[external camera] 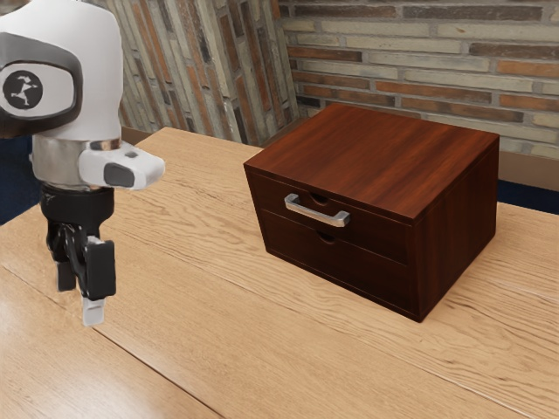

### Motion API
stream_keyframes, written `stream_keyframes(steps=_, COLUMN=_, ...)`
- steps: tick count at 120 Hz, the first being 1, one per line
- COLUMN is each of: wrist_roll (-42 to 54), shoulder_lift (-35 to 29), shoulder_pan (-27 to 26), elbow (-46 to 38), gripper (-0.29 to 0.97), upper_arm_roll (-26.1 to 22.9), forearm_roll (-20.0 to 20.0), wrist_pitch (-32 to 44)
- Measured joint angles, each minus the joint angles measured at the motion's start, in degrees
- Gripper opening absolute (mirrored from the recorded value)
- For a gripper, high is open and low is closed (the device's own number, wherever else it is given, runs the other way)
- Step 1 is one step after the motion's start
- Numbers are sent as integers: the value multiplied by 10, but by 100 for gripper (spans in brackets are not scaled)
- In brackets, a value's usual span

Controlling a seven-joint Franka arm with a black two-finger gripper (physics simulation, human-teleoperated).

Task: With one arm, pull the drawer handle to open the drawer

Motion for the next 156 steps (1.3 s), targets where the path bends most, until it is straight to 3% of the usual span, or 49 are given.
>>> stream_keyframes(steps=7, wrist_roll=32, shoulder_lift=5, shoulder_pan=-12, elbow=-8, gripper=68, upper_arm_roll=9, forearm_roll=-3, wrist_pitch=80)
stream_keyframes(steps=14, wrist_roll=63, shoulder_lift=39, shoulder_pan=-84, elbow=6, gripper=68, upper_arm_roll=71, forearm_roll=-2, wrist_pitch=139)
stream_keyframes(steps=22, wrist_roll=98, shoulder_lift=74, shoulder_pan=-121, elbow=34, gripper=68, upper_arm_roll=104, forearm_roll=-1, wrist_pitch=190)
stream_keyframes(steps=58, wrist_roll=294, shoulder_lift=83, shoulder_pan=-208, elbow=35, gripper=68, upper_arm_roll=113, forearm_roll=12, wrist_pitch=287)
stream_keyframes(steps=70, wrist_roll=365, shoulder_lift=106, shoulder_pan=-213, elbow=35, gripper=68, upper_arm_roll=112, forearm_roll=42, wrist_pitch=316)
stream_keyframes(steps=90, wrist_roll=466, shoulder_lift=142, shoulder_pan=-210, elbow=13, gripper=65, upper_arm_roll=113, forearm_roll=123, wrist_pitch=448)
stream_keyframes(steps=109, wrist_roll=557, shoulder_lift=162, shoulder_pan=-198, elbow=17, gripper=60, upper_arm_roll=116, forearm_roll=62, wrist_pitch=535)
stream_keyframes(steps=119, wrist_roll=597, shoulder_lift=178, shoulder_pan=-191, elbow=29, gripper=51, upper_arm_roll=116, forearm_roll=45, wrist_pitch=567)
stream_keyframes(steps=140, wrist_roll=667, shoulder_lift=230, shoulder_pan=-172, elbow=70, gripper=33, upper_arm_roll=115, forearm_roll=11, wrist_pitch=606)
stream_keyframes(steps=156, wrist_roll=708, shoulder_lift=251, shoulder_pan=-160, elbow=74, gripper=31, upper_arm_roll=115, forearm_roll=-24, wrist_pitch=621)
